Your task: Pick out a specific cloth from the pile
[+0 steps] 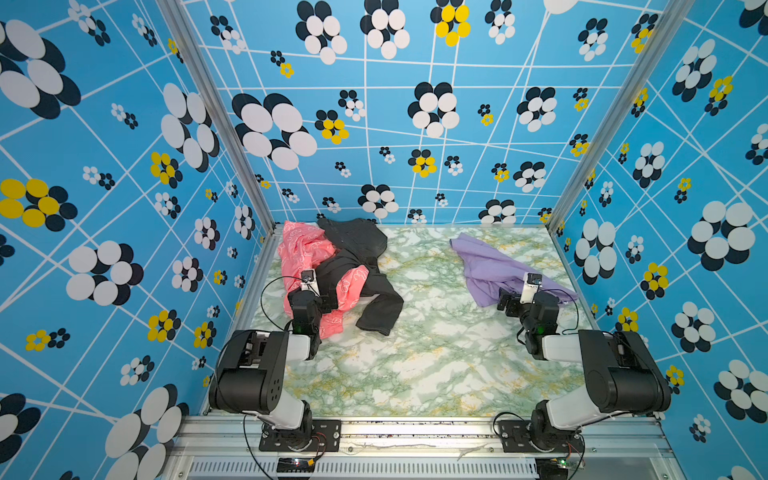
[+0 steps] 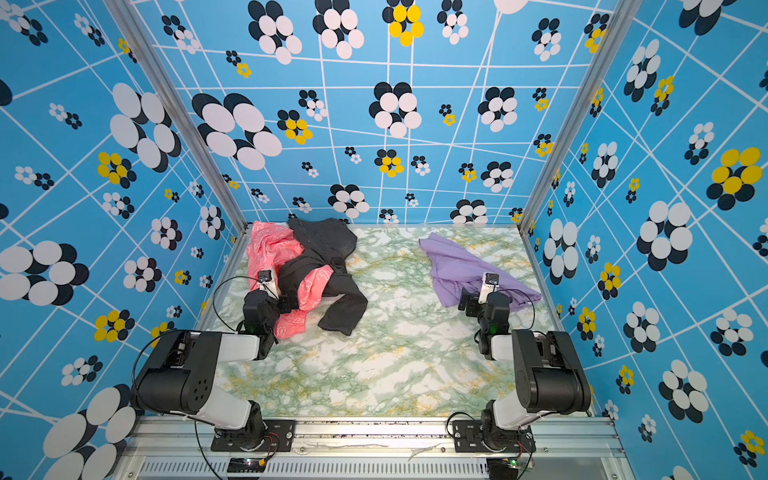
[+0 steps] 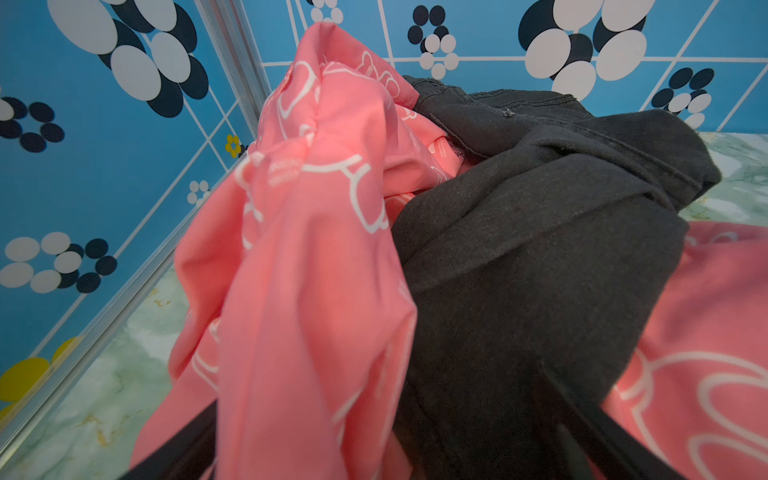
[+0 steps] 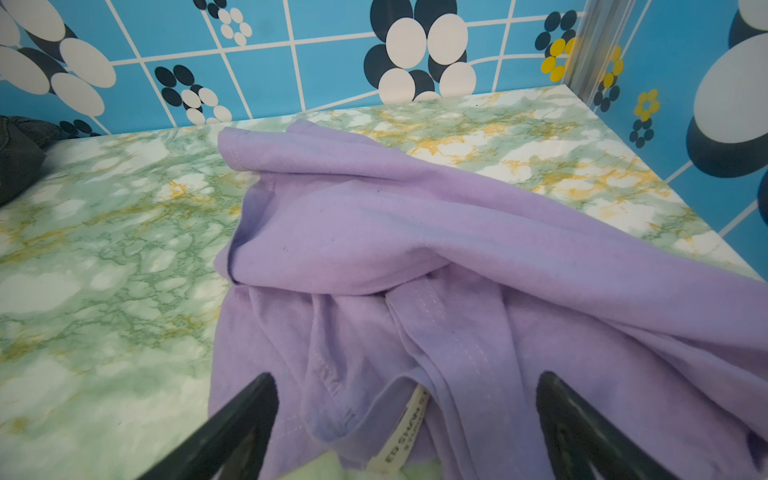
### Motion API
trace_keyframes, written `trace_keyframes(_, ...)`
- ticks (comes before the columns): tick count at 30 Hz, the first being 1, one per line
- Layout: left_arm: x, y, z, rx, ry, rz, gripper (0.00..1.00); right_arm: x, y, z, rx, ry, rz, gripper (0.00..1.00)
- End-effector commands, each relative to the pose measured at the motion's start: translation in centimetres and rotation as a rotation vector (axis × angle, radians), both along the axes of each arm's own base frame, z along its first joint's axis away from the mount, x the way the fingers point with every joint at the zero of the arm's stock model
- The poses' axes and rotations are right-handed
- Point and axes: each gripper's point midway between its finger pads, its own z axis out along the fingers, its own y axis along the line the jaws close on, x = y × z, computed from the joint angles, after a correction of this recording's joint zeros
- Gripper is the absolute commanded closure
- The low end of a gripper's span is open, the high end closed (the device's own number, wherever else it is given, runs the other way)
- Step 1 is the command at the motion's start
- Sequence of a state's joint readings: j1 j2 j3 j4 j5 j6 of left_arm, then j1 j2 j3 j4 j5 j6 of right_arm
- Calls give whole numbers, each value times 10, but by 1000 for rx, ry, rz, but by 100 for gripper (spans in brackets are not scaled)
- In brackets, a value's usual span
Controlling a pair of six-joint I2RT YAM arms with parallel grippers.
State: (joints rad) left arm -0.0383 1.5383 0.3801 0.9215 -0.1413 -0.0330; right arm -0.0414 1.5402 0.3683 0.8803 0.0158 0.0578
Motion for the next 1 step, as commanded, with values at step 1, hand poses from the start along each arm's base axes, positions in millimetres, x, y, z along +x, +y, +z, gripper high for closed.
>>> trace_keyframes(1, -2, -2, -3, 3, 1, -20, 1, 6, 4, 9, -12, -35, 21, 1)
